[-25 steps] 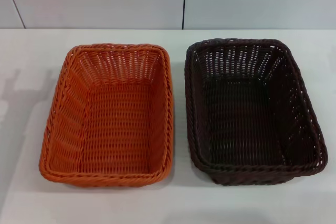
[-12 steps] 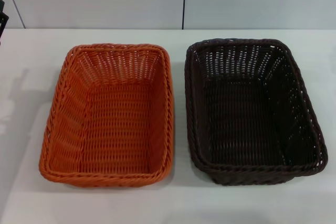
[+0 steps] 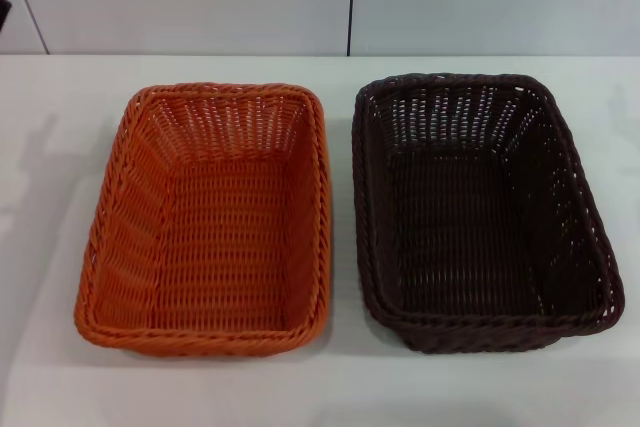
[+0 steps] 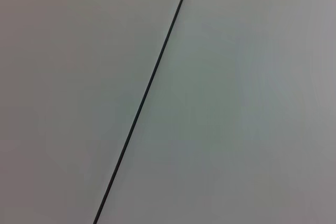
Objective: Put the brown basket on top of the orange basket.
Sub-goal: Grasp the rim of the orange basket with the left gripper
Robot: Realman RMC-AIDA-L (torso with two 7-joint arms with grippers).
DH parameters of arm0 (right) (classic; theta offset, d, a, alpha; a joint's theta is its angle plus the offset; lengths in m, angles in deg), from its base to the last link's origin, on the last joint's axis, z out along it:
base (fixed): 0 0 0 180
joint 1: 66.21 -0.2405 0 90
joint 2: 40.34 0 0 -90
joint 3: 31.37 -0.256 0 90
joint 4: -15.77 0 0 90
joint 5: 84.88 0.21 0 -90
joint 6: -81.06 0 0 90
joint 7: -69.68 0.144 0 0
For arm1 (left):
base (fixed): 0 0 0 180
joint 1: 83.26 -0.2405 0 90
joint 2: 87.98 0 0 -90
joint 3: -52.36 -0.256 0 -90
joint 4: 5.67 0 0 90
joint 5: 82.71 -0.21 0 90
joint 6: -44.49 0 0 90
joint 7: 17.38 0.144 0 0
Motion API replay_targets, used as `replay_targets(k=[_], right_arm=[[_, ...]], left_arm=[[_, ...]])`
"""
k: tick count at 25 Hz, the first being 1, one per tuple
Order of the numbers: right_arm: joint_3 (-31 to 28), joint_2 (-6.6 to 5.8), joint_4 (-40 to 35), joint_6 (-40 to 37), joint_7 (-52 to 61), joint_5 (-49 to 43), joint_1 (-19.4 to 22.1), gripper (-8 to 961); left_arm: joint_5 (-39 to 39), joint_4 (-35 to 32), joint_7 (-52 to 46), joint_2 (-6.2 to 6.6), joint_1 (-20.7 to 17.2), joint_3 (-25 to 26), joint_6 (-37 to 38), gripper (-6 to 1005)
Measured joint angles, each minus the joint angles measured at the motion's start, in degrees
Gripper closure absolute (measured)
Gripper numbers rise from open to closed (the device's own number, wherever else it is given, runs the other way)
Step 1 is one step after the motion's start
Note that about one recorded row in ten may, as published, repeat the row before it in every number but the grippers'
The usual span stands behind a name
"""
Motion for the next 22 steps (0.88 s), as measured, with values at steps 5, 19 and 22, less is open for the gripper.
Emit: replay_targets(k=[5,19,22], right_arm=[[-0.4,0.03,0.5,0.1,3.1,0.2,0.1,328],[-0.9,0.03,0.5,0.6,3.9,0.3,1.4,328],[-0.9,0.03,0.5,0.7,3.9,0.3,1.4,329]], left_arm=[[-2.0,-10.1,-5.4,1.43,0.3,-2.4,-9.5,140],[-73.2,-45.3,-82.0,14.59,2.2,-3.0,-26.2,139],[-89.7,-49.7,-94.0,14.19,4.1,3.9,-16.0,139]])
